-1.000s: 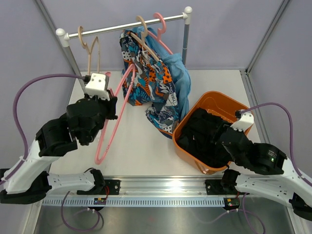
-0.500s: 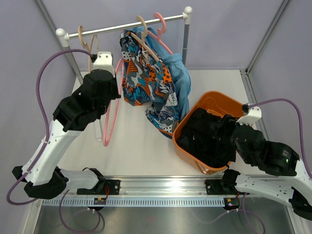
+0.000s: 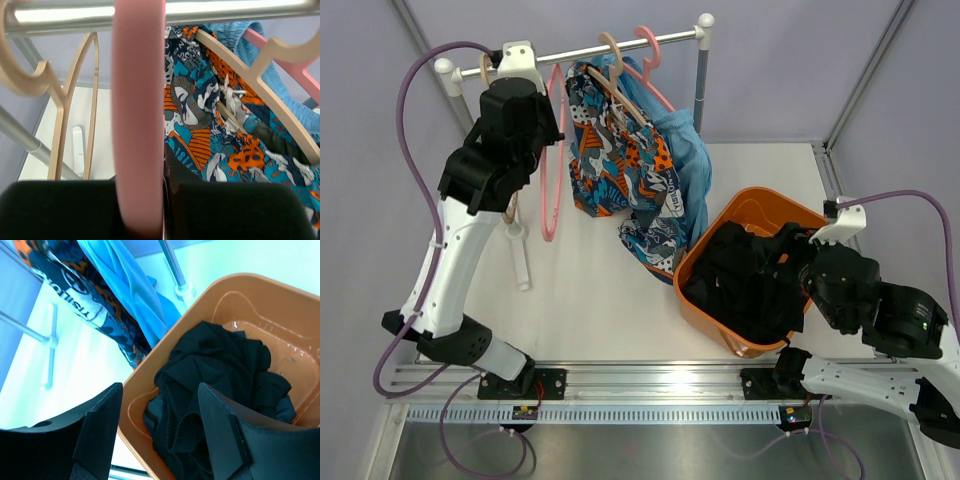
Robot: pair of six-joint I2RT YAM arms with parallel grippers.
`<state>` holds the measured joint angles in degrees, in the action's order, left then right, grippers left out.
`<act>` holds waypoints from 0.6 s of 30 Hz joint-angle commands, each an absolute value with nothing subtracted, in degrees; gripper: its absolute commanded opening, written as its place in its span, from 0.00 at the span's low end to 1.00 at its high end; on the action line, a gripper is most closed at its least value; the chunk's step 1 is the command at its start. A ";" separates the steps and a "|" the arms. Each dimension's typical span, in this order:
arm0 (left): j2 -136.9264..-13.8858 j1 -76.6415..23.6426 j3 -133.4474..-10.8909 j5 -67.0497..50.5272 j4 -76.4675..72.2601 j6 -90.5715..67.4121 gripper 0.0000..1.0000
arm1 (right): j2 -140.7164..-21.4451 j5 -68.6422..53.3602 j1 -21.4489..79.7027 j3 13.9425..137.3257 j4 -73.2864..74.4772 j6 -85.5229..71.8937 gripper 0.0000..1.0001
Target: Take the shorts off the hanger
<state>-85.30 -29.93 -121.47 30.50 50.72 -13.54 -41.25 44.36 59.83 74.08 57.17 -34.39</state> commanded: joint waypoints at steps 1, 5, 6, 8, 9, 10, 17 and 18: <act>-87.53 -26.82 -125.41 26.29 46.06 -12.57 0.00 | -41.04 46.05 59.50 77.69 54.85 -30.07 0.70; -89.91 -24.61 -127.00 25.84 43.16 -11.43 0.00 | -41.48 46.93 59.50 78.84 55.19 -28.57 0.71; -90.52 -24.17 -127.09 25.75 42.02 -10.82 0.00 | -41.48 47.46 59.59 78.92 55.37 -28.30 0.71; -91.31 -22.77 -127.88 25.05 41.49 -10.55 0.00 | -41.49 48.25 59.50 78.75 55.55 -27.86 0.72; -91.93 -21.63 -128.05 24.61 40.53 -10.11 0.00 | -41.48 48.25 59.50 78.66 55.46 -27.77 0.72; -92.19 -21.19 -128.14 23.57 40.00 -9.85 0.00 | -41.40 48.25 59.50 78.49 55.02 -27.43 0.72; -96.23 -18.28 -131.30 21.97 38.14 -7.82 0.00 | -42.19 48.25 59.50 78.14 53.26 -26.19 0.72; -96.76 -17.85 -131.57 21.97 38.41 -7.82 0.00 | -42.54 48.08 59.50 78.13 53.09 -25.84 0.72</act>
